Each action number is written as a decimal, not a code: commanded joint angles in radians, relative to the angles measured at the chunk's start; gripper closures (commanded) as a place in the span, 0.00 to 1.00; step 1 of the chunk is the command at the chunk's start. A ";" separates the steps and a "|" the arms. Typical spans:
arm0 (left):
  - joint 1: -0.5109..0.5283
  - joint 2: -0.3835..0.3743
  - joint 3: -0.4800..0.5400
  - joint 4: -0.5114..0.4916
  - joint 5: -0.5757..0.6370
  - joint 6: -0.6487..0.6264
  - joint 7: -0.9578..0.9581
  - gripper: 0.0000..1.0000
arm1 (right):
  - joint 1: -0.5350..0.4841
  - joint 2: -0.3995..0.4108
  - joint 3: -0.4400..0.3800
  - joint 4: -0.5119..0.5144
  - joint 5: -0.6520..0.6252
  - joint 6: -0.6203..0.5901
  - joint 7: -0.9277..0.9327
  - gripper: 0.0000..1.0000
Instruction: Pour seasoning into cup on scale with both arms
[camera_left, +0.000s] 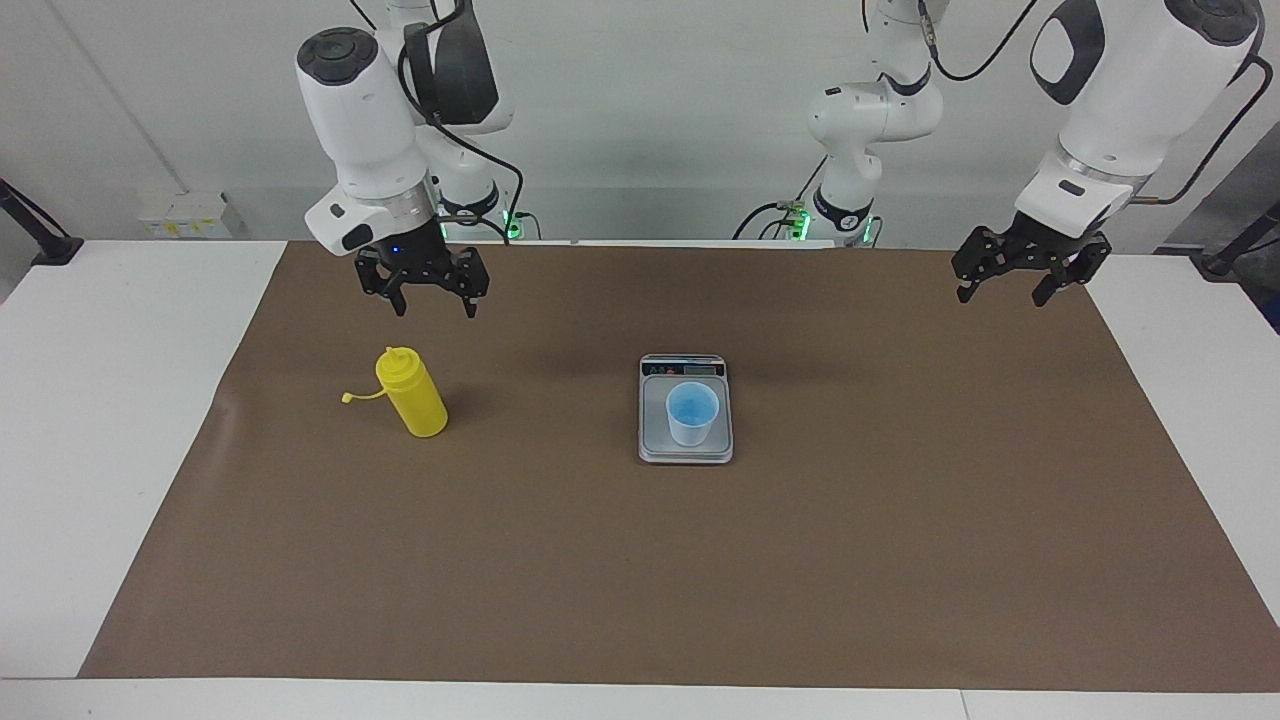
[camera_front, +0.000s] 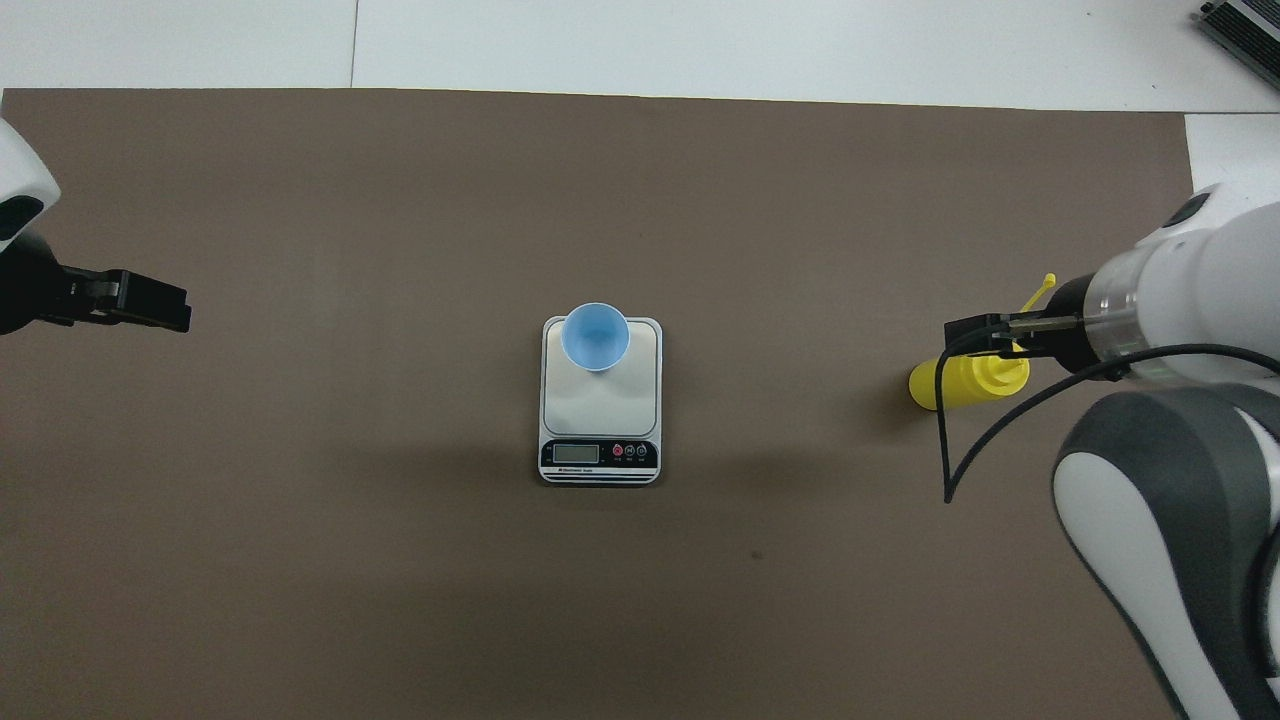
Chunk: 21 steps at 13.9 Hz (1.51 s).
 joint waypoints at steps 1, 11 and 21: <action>0.000 -0.040 -0.002 -0.057 -0.001 0.022 0.006 0.00 | -0.025 0.030 0.001 0.078 -0.042 -0.018 -0.087 0.00; 0.001 -0.038 -0.002 -0.059 -0.001 0.025 0.006 0.00 | -0.054 0.083 0.002 0.161 -0.028 -0.104 -0.085 0.00; 0.001 -0.038 -0.001 -0.056 0.010 0.018 0.060 0.00 | -0.054 0.052 0.002 0.103 0.013 -0.100 -0.078 0.00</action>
